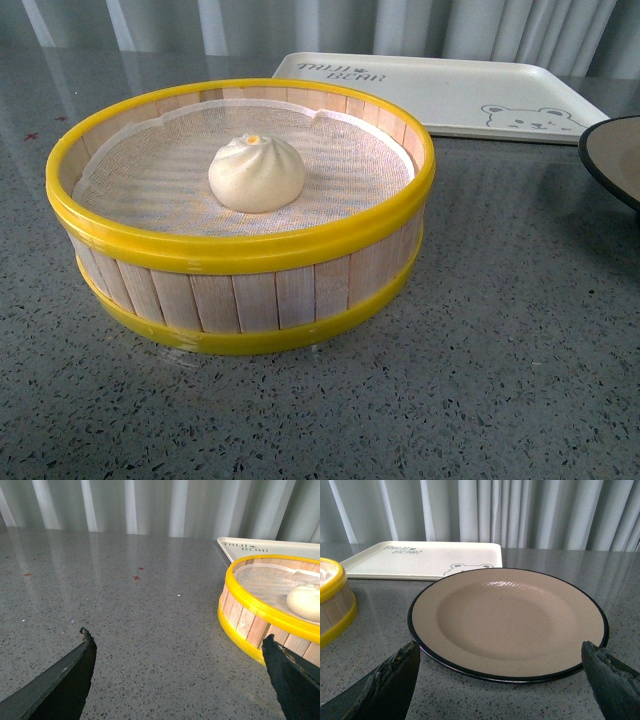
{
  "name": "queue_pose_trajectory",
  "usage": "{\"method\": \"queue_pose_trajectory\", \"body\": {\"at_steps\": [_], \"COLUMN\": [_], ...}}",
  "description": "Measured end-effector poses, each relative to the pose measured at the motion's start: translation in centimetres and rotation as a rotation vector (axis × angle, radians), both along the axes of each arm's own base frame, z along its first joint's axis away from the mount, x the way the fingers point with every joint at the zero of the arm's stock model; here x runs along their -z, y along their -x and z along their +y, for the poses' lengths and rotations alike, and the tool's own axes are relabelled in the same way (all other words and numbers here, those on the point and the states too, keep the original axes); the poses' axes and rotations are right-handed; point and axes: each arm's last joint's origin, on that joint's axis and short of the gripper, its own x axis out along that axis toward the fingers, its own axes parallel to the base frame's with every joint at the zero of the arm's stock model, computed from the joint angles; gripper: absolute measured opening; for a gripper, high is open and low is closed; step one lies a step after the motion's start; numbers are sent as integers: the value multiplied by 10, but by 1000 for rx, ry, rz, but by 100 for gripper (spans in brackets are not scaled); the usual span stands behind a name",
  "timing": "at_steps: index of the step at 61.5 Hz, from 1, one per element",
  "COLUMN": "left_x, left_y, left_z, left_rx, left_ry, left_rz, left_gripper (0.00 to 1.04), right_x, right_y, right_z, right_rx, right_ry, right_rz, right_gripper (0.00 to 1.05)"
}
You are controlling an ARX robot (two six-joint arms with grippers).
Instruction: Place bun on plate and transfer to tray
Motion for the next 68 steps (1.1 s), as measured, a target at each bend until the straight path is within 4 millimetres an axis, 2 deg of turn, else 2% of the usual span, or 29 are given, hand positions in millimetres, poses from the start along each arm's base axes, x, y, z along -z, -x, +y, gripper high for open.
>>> {"method": "queue_pose_trajectory", "body": {"at_steps": [28, 30, 35, 42, 56, 68], "left_x": [0, 1, 4, 6, -19, -50], "left_y": [0, -1, -1, -3, -8, -31], "left_z": [0, 0, -2, -2, 5, -2], "left_rx": [0, -24, -207, -312, -339, -279], "left_ry": [0, 13, 106, 204, 308, 327], "left_rz": [0, 27, 245, 289, 173, 144], "left_gripper": [98, 98, 98, 98, 98, 98], "right_x": [0, 0, 0, 0, 0, 0], "right_y": [0, 0, 0, 0, 0, 0], "right_z": [0, 0, 0, 0, 0, 0], "right_rx": [0, 0, 0, -1, 0, 0], "right_ry": [0, 0, 0, 0, 0, 0], "right_rz": [0, 0, 0, 0, 0, 0], "right_gripper": [96, 96, 96, 96, 96, 96]}}
